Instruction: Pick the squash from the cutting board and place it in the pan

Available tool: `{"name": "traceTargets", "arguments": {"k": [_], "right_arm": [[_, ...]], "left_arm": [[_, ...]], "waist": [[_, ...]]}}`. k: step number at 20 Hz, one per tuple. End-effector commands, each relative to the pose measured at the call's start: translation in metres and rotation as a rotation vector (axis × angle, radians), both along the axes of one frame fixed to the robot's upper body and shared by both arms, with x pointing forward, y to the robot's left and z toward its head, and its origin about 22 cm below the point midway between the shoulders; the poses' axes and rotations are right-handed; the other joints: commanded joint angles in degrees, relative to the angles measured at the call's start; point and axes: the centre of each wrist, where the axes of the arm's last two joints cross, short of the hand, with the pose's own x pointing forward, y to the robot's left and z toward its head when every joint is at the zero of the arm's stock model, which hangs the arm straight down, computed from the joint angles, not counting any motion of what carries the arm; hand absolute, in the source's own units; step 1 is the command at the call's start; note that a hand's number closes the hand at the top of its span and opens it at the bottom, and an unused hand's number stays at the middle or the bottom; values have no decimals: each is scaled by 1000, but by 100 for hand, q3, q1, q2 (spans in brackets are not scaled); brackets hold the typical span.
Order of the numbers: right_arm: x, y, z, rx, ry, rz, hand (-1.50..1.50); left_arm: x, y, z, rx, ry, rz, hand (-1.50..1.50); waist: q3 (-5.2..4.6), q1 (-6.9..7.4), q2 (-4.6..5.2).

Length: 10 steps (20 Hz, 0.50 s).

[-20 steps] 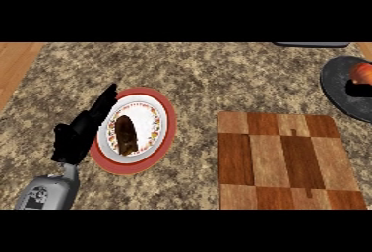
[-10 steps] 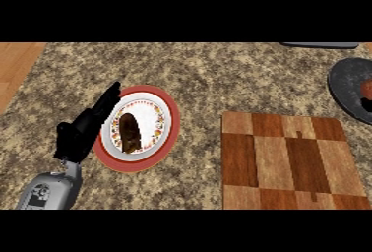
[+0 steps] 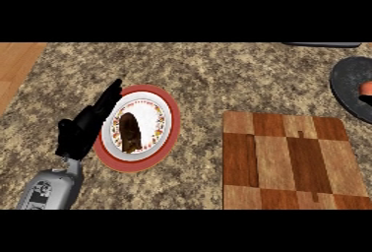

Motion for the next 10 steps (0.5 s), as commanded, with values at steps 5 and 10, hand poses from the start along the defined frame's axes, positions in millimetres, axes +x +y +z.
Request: {"name": "traceTargets", "arguments": {"k": [5,10], "right_arm": [[-4,-14,17,182,-368,-3,-150],[-32,-32,-7,295,-426,66,-150]], "left_arm": [[-5,10,-3,7,15,14,0],[-2,11,-4,-2,-2,37,0]], "waist": [[4,-44,-44],[-5,-112,-28]]}}
